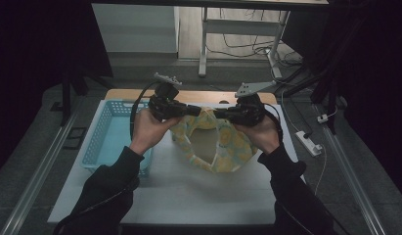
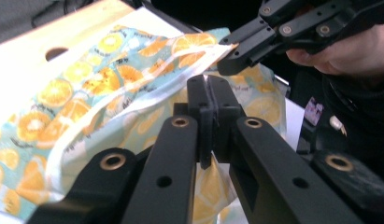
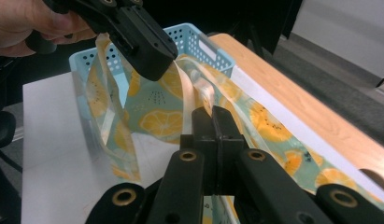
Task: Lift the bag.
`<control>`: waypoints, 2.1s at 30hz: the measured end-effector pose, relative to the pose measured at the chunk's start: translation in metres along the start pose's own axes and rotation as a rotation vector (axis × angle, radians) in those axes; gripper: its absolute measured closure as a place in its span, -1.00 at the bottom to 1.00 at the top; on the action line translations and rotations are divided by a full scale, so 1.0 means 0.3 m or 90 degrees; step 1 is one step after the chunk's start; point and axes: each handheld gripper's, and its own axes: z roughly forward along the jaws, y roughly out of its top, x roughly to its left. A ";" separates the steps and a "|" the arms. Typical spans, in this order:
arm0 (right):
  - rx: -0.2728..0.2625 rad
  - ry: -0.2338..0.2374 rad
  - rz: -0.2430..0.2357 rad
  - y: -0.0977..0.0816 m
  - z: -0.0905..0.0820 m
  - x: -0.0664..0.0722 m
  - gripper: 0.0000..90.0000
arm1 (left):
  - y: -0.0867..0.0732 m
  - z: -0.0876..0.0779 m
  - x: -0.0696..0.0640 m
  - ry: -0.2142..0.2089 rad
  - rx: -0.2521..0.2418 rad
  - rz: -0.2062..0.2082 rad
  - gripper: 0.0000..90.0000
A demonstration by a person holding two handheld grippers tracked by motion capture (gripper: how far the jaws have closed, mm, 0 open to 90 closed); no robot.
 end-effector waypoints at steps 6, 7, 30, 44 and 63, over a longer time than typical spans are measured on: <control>-0.009 -0.016 -0.008 0.064 -0.033 -0.017 1.00 | 0.067 -0.027 -0.009 0.028 -0.011 0.024 0.98; -0.012 -0.018 -0.008 0.073 -0.039 -0.020 1.00 | 0.080 -0.032 -0.010 0.032 -0.015 0.028 0.98; -0.047 -0.081 -0.029 0.292 -0.144 -0.049 1.00 | 0.295 -0.139 -0.037 0.081 -0.078 0.049 0.98; -0.052 -0.100 -0.043 0.334 -0.162 -0.034 1.00 | 0.333 -0.156 -0.056 0.111 -0.104 0.067 0.98; -0.020 -0.097 -0.013 0.239 -0.077 -0.077 1.00 | 0.284 -0.033 -0.005 0.125 -0.056 0.081 0.96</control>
